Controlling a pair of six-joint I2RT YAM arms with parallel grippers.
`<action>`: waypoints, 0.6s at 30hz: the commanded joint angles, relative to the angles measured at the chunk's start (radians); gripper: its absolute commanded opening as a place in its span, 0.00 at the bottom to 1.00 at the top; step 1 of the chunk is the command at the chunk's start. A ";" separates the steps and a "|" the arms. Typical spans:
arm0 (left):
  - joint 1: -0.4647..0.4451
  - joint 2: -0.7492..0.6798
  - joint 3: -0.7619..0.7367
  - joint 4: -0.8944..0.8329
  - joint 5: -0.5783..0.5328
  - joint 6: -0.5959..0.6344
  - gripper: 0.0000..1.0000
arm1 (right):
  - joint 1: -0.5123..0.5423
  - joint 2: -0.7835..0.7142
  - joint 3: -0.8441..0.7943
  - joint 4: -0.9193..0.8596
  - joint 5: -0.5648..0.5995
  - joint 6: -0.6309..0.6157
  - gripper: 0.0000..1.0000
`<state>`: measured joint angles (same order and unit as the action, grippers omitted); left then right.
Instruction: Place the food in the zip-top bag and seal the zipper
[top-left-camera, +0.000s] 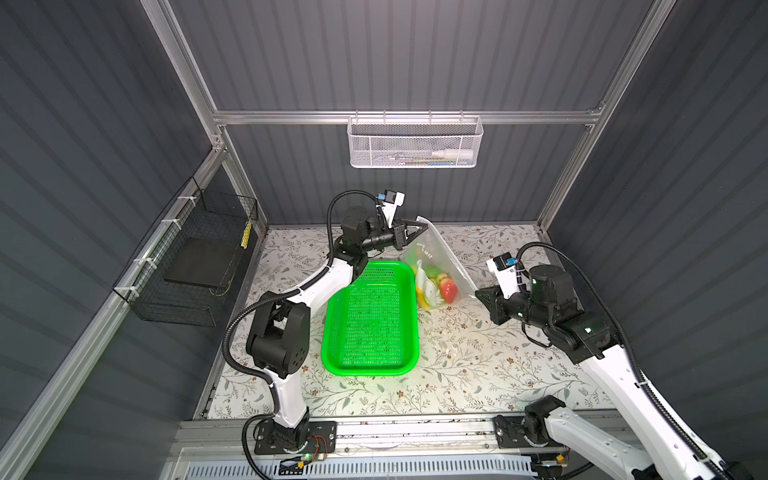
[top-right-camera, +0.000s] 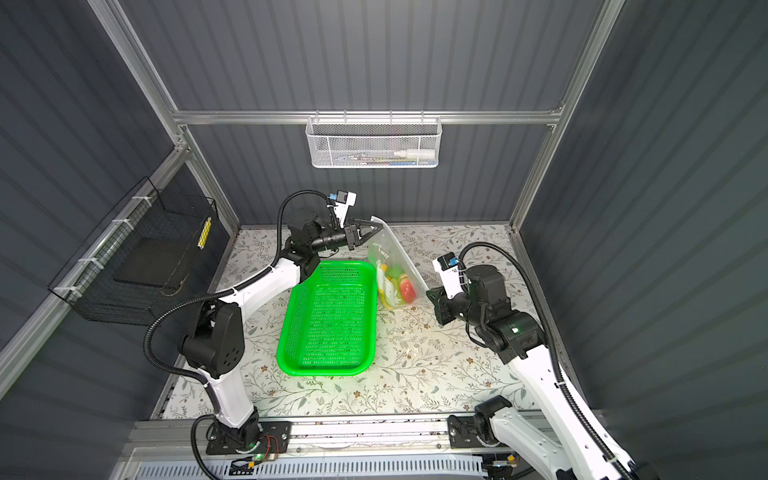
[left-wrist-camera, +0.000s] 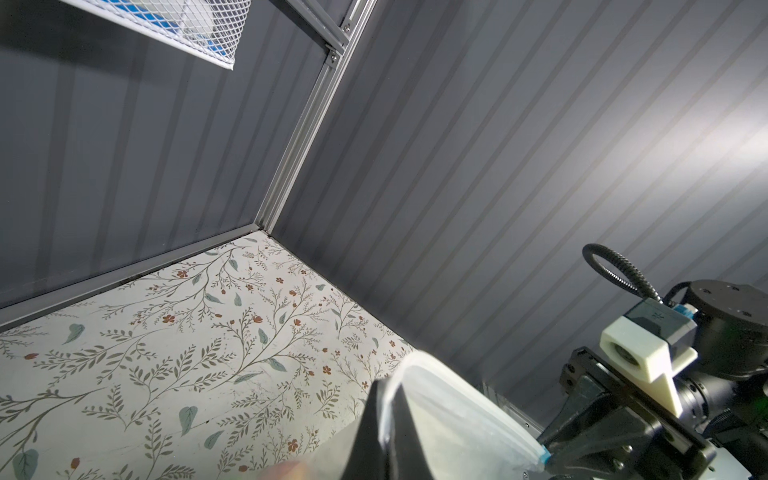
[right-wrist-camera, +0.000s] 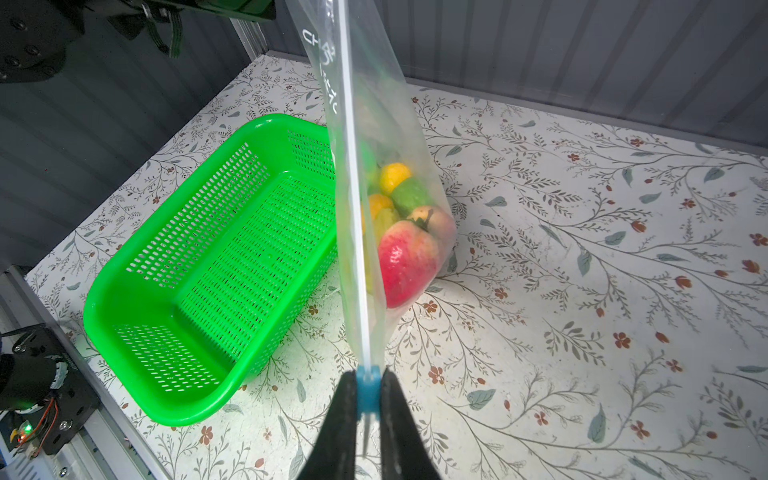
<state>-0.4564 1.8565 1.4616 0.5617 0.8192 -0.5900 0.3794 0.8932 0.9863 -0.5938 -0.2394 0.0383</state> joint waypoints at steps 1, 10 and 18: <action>0.016 -0.003 0.011 0.063 -0.038 -0.012 0.00 | -0.004 0.011 0.021 -0.071 -0.004 0.014 0.24; -0.037 -0.001 -0.006 0.074 0.013 -0.013 0.00 | -0.004 0.077 0.125 0.089 0.065 -0.053 0.78; -0.054 0.001 -0.002 0.066 0.031 -0.013 0.00 | -0.004 0.271 0.261 0.120 0.088 -0.199 0.86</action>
<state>-0.5095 1.8568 1.4612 0.5915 0.8234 -0.5961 0.3790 1.1160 1.2045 -0.4999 -0.1677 -0.0849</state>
